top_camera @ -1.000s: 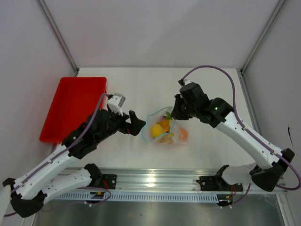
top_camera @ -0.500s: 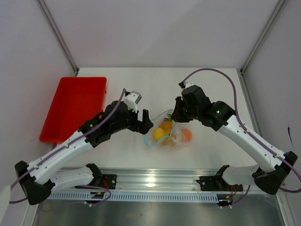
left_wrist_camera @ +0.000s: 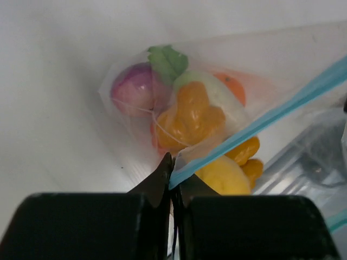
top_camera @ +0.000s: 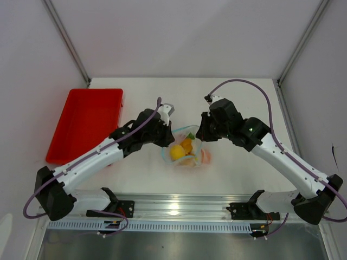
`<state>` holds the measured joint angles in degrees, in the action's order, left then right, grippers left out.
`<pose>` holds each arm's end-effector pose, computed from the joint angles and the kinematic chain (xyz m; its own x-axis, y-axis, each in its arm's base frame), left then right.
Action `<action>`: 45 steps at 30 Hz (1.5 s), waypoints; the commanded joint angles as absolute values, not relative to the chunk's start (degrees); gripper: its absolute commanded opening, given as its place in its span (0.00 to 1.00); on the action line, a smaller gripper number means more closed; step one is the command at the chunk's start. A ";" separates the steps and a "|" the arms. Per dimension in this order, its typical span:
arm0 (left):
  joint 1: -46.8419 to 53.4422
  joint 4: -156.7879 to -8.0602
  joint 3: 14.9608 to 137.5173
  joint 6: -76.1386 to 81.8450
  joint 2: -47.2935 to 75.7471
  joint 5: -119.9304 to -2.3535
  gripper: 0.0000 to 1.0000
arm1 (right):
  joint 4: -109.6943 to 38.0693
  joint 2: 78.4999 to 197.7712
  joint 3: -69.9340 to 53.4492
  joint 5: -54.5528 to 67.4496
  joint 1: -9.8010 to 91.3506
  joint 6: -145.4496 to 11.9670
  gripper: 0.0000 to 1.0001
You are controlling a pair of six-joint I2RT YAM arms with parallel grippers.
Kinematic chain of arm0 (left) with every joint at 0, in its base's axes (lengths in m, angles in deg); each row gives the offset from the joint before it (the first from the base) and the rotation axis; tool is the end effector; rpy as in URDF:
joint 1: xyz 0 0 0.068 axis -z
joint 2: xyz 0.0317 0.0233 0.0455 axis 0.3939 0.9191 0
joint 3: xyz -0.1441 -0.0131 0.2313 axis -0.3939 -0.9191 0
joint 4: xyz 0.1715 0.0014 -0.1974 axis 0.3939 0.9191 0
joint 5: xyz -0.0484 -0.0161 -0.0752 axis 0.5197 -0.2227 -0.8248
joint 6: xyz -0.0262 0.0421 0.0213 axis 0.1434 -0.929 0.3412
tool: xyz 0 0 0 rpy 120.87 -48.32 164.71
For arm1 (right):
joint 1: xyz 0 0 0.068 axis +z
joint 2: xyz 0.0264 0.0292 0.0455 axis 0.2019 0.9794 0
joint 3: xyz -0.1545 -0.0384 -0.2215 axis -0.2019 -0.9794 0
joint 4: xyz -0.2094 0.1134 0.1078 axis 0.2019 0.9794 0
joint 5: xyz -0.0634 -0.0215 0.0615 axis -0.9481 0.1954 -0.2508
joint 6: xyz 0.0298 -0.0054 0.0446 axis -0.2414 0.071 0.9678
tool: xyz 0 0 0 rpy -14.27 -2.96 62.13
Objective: Place the food in the zip-top bag and seal the zipper
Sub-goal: Adjust the fake food in the zipper food storage bag.
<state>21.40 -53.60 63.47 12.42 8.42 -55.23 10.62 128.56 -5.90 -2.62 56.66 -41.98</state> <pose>0.1893 -0.1886 0.3107 -0.6604 0.1450 -0.7368 0.5217 0.7943 -0.3113 0.1817 0.1806 0.3798 -0.7548 -0.0146 -0.6557 -0.3502 0.8544 0.3840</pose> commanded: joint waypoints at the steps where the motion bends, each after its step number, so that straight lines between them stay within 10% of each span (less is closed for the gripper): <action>1: 17.77 -56.77 67.96 12.72 9.66 -64.10 0.01 | 7.45 127.10 -6.00 -1.98 56.56 -43.84 0.00; 19: 13.19 -49.99 54.79 27.83 -16.26 -72.42 0.00 | 4.20 126.67 -5.91 18.06 46.10 -43.94 0.00; 27: 9.06 -48.24 54.52 28.45 -7.65 -67.73 0.01 | 2.70 140.27 -9.53 17.99 41.96 -48.23 0.01; 43: 9.14 -57.90 55.75 36.27 -8.89 -70.37 0.01 | -1.86 122.81 -10.13 13.05 47.85 -53.60 0.77; 45: 9.14 -59.05 55.75 36.71 -8.18 -71.16 0.01 | -2.65 117.72 -14.16 11.04 49.26 -53.52 0.99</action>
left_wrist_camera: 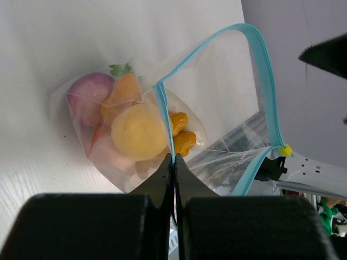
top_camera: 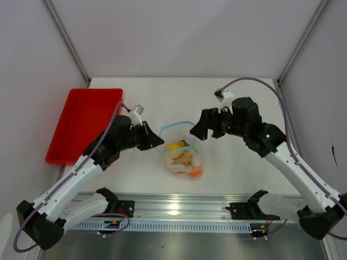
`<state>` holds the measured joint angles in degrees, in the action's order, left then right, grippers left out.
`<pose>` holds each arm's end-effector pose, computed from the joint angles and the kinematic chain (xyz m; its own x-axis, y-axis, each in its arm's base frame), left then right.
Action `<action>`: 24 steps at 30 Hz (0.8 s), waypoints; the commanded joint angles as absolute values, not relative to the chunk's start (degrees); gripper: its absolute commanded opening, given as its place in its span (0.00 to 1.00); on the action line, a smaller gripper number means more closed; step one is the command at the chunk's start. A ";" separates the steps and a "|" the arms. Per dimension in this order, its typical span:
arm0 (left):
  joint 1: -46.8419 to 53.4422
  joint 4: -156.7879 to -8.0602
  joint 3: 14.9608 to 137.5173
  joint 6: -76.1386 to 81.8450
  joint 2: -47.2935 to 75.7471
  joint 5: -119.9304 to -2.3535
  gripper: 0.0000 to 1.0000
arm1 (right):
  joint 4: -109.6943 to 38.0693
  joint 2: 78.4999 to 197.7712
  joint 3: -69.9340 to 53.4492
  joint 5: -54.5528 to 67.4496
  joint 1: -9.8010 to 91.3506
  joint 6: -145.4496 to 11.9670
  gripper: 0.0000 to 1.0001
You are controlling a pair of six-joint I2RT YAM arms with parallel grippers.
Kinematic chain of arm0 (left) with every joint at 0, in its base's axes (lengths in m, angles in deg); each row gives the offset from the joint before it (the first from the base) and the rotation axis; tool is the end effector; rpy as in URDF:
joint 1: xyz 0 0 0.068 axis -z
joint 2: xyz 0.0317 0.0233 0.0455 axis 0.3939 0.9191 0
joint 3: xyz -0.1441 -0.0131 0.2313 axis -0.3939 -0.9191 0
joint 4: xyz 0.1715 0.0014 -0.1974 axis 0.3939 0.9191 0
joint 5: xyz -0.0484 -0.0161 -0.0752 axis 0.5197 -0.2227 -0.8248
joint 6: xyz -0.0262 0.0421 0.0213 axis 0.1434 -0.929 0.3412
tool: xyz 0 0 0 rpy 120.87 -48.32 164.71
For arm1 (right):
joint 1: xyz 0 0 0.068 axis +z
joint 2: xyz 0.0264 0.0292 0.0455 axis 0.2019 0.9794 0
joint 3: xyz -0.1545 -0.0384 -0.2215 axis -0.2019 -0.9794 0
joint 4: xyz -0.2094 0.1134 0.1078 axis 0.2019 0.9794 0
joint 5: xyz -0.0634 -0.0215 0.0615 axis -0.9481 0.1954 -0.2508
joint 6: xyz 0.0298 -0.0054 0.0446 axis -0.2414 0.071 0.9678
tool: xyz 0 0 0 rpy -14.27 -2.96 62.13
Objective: Place the food in the zip-top bag and seal the zipper
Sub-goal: Adjust the fake food in the zipper food storage bag.
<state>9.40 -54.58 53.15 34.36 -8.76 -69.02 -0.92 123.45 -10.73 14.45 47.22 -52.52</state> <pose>0.1645 -0.1169 0.3157 -0.7923 -0.2722 -0.5460 0.2477 0.6744 -0.6956 0.1940 0.1506 0.3917 -0.6351 -0.0292 -0.7719 -0.5619 0.7032 0.4357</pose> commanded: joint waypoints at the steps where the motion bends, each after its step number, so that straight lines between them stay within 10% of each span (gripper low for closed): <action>1: 9.14 -59.40 55.84 37.15 -7.92 -71.51 0.01 | -4.49 116.05 -16.18 10.76 50.40 -53.69 0.99; 24: 9.50 -60.54 58.48 37.77 -4.76 -74.94 0.01 | -39.02 101.61 -49.42 -4.87 66.66 -55.36 0.79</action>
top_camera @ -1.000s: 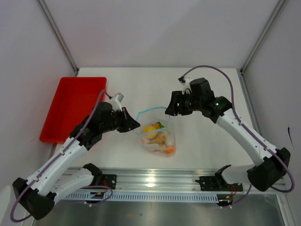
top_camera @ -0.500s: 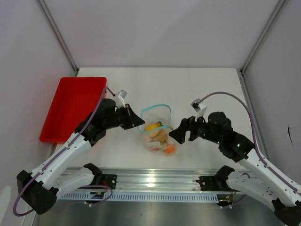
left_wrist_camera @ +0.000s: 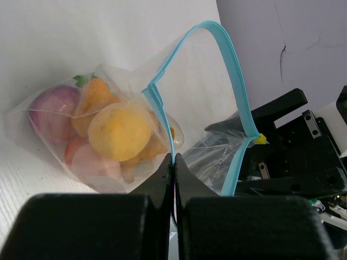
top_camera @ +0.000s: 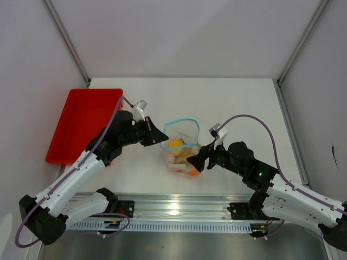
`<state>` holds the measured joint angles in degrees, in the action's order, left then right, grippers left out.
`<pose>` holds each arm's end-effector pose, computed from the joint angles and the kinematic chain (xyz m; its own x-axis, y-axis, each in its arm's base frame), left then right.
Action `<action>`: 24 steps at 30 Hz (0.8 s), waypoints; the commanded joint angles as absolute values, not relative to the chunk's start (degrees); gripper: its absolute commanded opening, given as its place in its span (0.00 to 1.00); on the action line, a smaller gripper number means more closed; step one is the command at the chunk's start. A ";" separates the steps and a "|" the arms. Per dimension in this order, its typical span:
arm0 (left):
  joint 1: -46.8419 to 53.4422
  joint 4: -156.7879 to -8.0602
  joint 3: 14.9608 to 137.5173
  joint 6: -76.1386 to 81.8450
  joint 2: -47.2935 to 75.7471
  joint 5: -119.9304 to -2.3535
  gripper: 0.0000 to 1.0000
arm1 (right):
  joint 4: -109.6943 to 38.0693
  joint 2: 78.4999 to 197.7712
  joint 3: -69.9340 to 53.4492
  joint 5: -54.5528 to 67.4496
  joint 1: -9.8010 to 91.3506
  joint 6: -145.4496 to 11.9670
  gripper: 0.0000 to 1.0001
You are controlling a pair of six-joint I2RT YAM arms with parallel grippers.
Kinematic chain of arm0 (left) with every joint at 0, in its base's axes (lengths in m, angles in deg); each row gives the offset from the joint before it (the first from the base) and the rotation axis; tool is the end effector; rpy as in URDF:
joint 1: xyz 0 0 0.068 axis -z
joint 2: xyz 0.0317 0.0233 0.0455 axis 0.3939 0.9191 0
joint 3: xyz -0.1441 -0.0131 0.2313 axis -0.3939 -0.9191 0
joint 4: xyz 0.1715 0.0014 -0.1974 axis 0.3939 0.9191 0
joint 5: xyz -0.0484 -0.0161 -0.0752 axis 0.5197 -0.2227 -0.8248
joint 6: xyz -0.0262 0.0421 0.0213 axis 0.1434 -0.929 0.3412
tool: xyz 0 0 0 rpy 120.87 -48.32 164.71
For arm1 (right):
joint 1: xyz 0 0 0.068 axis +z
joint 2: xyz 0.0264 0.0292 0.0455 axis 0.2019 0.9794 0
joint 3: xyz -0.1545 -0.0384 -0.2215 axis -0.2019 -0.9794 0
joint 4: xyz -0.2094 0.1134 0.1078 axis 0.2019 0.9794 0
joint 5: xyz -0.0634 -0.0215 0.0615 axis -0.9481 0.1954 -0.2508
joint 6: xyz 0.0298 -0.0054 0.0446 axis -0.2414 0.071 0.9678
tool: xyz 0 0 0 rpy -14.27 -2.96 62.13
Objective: Place the food in the zip-top bag and seal the zipper
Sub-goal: Adjust the fake food in the zipper food storage bag, then zip the zipper food storage bag at the center of the board.
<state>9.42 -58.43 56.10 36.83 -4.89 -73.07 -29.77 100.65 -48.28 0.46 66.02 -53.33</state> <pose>0.1775 -0.1281 0.3273 -0.8074 -0.2789 -0.5200 0.2719 0.6063 -0.7473 0.1073 0.1516 0.2932 -0.4247 0.0008 -0.9053 -0.7267 0.5962 0.3414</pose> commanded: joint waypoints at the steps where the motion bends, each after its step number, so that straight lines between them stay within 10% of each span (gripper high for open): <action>1: 9.41 -60.54 58.47 37.77 -4.75 -75.20 0.00 | -39.83 102.22 -49.86 -5.67 66.75 -55.71 0.75; 7: 9.50 -59.84 59.00 37.59 -5.02 -75.03 0.01 | -44.23 103.02 -51.01 -8.31 66.93 -58.00 0.49; 12: 9.50 -59.31 58.74 37.42 -5.81 -73.98 0.01 | -43.88 102.85 -50.04 -8.31 66.93 -58.27 0.01; 19: 9.50 -60.81 56.28 36.01 -7.91 -73.19 0.03 | -40.98 100.56 -49.25 -8.58 66.93 -58.09 0.00; 24: 9.50 -58.70 56.63 31.18 -9.67 -69.50 0.48 | -38.43 99.77 -47.14 -5.51 66.93 -58.44 0.00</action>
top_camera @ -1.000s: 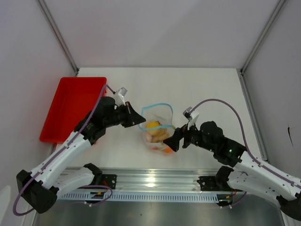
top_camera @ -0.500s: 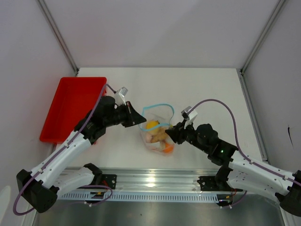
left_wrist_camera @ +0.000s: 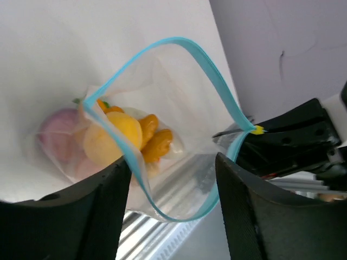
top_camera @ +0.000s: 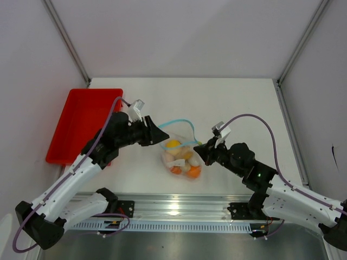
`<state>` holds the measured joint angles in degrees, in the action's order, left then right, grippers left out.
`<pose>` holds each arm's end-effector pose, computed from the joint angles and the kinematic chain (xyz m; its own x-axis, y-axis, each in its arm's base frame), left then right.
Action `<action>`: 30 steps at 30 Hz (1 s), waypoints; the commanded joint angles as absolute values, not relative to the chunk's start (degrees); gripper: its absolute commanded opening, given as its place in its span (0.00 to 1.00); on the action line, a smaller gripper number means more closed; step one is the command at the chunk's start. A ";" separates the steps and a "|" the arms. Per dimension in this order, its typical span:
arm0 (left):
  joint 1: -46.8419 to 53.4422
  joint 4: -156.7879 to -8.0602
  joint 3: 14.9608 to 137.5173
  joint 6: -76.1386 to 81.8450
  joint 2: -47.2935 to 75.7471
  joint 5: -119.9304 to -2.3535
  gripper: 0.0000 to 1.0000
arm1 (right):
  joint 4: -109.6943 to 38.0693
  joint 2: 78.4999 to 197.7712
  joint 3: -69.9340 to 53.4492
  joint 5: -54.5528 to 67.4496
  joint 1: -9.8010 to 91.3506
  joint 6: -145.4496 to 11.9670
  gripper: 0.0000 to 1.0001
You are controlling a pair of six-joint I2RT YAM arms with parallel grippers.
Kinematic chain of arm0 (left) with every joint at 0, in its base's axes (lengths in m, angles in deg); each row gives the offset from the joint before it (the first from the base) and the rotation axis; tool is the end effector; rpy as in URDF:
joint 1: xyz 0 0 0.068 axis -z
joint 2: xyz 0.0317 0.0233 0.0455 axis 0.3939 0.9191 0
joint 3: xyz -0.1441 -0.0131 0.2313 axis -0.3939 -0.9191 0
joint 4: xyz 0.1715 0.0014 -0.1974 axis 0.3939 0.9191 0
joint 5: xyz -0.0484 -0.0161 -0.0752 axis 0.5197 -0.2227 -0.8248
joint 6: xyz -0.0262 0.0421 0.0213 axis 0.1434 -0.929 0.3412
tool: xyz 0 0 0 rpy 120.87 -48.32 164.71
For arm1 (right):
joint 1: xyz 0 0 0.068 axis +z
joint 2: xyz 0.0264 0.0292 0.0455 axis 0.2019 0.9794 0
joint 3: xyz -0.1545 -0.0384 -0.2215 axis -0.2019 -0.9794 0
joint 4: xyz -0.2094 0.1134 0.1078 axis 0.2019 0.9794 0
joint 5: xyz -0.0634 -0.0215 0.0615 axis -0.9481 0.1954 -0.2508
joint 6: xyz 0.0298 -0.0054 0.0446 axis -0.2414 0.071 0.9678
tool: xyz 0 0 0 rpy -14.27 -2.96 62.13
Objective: Place the food in the zip-top bag and seal the zipper
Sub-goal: Zip the zipper food storage bag at the center of the board.
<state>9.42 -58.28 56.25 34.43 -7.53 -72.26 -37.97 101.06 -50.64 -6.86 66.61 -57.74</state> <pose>0.1693 -0.1223 0.3368 -0.7682 -0.2745 -0.5785 0.3281 0.6071 -0.7237 0.1119 0.1536 0.2925 -0.2952 0.0515 -0.9540 -0.7049 0.6623 0.2539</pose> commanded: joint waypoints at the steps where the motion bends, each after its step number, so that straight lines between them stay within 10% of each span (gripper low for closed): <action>1: 9.50 -58.26 56.80 30.13 -10.37 -66.97 0.71 | -37.99 99.77 -46.70 -4.63 67.02 -58.61 0.00; 4: 9.50 -61.84 54.80 24.34 -16.07 -65.53 0.99 | -35.28 101.08 -44.42 -0.33 66.67 -60.19 0.00; 19: 20.04 -74.79 60.40 -7.49 -15.84 -91.89 0.99 | -25.07 108.56 -33.69 37.46 55.59 -58.62 0.00; 26: 24.70 -71.88 64.98 -11.89 -6.16 -91.73 0.92 | -25.42 107.24 -34.48 38.09 55.59 -57.56 0.00; 30: 24.79 -71.62 65.50 -12.68 -4.32 -91.55 0.65 | -26.12 106.28 -35.53 38.53 55.59 -57.65 0.00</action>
